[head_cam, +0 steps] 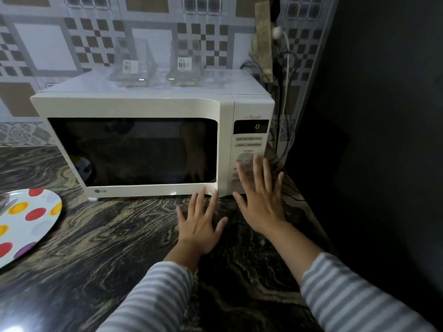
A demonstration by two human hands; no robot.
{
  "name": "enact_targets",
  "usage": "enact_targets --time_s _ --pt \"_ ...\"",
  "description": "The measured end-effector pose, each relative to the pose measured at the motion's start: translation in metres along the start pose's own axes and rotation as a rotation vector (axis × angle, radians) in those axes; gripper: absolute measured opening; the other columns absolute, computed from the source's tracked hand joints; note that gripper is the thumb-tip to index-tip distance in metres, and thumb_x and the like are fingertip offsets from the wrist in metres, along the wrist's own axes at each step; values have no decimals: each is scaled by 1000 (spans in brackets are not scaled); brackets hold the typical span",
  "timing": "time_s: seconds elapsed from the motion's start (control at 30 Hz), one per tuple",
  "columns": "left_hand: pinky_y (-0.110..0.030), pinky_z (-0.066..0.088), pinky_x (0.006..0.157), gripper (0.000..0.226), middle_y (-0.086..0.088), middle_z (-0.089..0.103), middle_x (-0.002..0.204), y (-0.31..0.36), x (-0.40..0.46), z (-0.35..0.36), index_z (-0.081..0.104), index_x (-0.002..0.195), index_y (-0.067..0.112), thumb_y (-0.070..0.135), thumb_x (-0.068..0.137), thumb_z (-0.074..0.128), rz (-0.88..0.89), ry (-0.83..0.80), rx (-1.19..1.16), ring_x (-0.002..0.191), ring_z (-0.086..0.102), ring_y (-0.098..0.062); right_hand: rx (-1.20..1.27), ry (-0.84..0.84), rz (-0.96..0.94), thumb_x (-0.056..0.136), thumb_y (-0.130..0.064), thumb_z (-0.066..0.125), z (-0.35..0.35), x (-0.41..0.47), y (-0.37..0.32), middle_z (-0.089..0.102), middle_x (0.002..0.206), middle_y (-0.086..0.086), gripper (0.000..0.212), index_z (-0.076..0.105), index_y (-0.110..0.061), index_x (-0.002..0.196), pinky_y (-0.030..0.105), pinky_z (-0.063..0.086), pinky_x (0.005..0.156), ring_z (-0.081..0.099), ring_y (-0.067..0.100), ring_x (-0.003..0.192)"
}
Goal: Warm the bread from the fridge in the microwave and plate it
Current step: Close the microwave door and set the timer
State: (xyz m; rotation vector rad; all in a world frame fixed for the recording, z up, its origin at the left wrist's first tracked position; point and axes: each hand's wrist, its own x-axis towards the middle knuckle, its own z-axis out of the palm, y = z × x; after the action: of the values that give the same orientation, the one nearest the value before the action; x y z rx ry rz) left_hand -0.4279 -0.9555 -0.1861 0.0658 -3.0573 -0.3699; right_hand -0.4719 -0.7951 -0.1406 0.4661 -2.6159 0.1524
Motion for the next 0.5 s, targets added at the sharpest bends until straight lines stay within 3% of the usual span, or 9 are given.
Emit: enact_targets --time_s 0.1,0.3,0.5 --pt "-58 -9 114 74 1 -15 160 -2 -6 8 -10 150 39 71 89 16 -42 -101 80 146 -17 -20 -49 -70 57 94 -52 29 17 -10 6 -6 161 11 70 -2 -28 151 61 -2 112 -8 30 146" --pt "-56 -9 115 88 3 -7 161 -1 -8 12 -1 150 43 77 69 -6 -45 -39 101 147 -13 -19 -59 -120 71 98 -49 34 20 -8 7 -28 154 4 67 2 -26 153 58 -11 113 -19 25 144" --pt "-56 -8 115 72 5 -5 161 -1 -8 10 1 149 44 75 85 16 -47 -33 99 147 -13 -18 -100 -197 93 99 -51 26 17 -6 4 -40 149 5 68 -9 -27 152 59 -15 112 -27 26 142"
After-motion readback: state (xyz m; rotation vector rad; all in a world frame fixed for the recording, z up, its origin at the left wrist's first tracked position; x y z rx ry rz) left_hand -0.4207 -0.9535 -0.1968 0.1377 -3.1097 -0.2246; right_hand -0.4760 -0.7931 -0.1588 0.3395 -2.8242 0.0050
